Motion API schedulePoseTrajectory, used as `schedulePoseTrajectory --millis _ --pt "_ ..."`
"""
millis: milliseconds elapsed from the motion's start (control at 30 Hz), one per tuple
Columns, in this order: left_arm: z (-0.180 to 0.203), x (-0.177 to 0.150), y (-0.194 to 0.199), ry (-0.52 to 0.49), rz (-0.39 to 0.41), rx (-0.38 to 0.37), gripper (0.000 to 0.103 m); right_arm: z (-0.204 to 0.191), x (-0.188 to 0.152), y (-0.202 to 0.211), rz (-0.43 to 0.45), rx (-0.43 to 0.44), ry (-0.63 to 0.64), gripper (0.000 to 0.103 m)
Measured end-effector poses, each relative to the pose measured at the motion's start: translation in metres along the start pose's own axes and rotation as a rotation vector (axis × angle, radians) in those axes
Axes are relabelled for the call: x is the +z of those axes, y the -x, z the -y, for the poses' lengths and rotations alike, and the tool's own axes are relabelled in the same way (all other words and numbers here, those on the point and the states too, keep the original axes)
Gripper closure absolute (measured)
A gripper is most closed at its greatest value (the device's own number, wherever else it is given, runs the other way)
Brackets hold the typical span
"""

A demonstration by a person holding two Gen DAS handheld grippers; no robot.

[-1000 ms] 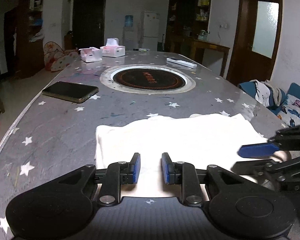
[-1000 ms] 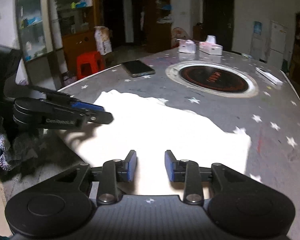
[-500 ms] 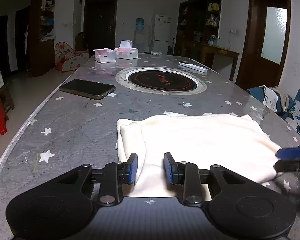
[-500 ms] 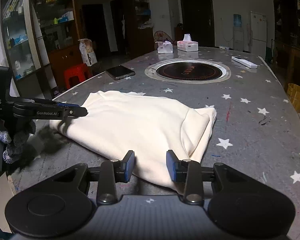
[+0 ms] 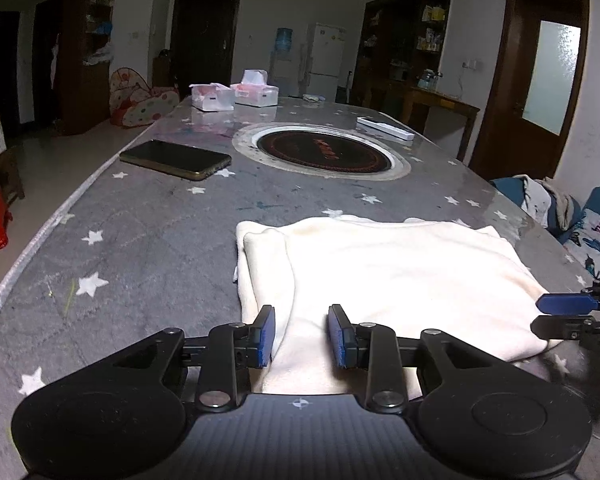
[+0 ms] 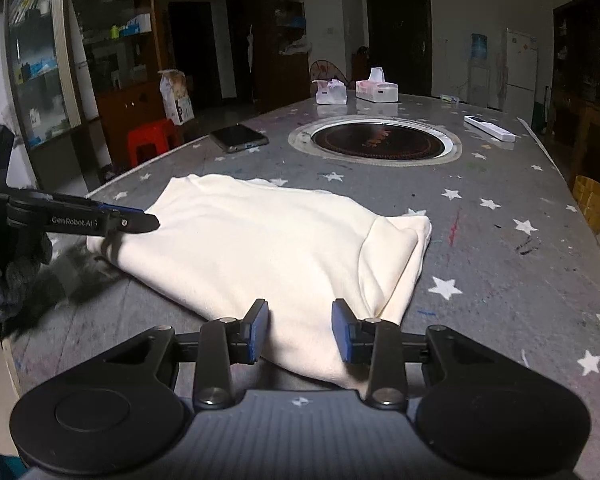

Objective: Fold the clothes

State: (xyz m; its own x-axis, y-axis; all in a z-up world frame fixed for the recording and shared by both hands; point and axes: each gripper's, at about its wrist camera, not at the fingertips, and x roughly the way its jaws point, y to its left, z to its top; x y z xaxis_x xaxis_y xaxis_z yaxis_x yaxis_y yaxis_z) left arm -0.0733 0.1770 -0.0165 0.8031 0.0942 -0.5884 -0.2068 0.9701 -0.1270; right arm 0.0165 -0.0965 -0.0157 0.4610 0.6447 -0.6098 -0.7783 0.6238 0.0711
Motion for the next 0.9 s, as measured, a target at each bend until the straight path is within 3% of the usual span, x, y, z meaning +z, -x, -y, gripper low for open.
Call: schedulePoseTrajectory --millis 367,567,733,900 --pt "0.02 -0.019 0.026 -0.019 -0.032 -0.075 0.071 0.002 -0.023 0.036 -0.032 -0.033 -0.03 0.069" --pt "0.024 -0.011 0.036 -0.059 -0.001 -0.056 0.064 0.002 -0.011 0.051 0.013 -0.02 -0.046 0.067" --pt "0.034 0.005 0.029 -0.066 0.036 -0.073 0.064 0.007 0.007 0.033 0.053 -0.002 -0.057 0.063" --pt "0.037 0.012 0.005 -0.069 0.01 -0.069 0.064 0.016 0.006 0.006 0.018 0.005 -0.098 0.063"
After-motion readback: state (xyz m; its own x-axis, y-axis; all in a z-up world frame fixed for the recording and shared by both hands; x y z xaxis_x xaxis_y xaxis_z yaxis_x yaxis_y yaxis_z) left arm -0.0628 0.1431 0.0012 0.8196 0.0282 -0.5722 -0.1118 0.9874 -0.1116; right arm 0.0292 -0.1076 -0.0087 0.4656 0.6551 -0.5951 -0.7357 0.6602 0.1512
